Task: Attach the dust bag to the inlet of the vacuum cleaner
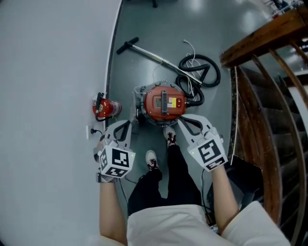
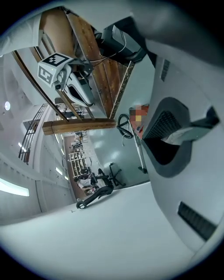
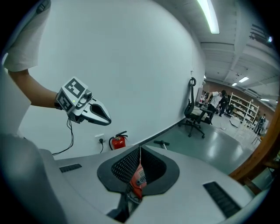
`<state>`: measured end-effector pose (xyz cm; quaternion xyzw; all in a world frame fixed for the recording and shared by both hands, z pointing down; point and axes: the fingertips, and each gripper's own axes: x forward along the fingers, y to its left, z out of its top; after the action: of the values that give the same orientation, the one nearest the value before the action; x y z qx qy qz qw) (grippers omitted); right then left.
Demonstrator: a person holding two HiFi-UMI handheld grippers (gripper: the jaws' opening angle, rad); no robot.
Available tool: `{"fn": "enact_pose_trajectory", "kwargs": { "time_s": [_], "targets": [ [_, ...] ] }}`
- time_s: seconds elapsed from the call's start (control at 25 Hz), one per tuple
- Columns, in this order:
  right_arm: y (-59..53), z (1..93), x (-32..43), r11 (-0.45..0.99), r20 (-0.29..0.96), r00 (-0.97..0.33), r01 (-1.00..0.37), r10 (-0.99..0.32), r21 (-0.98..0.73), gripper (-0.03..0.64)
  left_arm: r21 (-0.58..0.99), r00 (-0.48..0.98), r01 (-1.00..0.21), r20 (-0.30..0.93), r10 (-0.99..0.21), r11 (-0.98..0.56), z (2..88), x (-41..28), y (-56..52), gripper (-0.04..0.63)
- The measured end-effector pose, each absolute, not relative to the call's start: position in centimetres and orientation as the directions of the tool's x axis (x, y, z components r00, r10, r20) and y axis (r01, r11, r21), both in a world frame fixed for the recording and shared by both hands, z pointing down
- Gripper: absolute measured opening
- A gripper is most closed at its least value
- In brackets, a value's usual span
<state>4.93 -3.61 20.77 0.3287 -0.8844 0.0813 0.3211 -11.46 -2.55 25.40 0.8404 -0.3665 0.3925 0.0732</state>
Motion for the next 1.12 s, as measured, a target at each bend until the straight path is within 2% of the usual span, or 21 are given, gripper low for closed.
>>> {"fn": "enact_pose_trajectory", "kwargs": {
  "time_s": [0.76,1.12],
  "targets": [
    [-0.2,3.6,5.6,0.739,0.491,-0.582,-0.636,-0.649,0.223,0.029,-0.285,0.457,-0.627,0.619,-0.638,-0.725,8.2,-10.5,0.9,0.002],
    [2.0,-2.2,6.4,0.720,0.444,-0.574,-0.617,-0.688,0.317,0.029,-0.326,0.465,-0.656,0.536,-0.705,-0.681,1.4,-10.2,3.1,0.002]
  ]
}}
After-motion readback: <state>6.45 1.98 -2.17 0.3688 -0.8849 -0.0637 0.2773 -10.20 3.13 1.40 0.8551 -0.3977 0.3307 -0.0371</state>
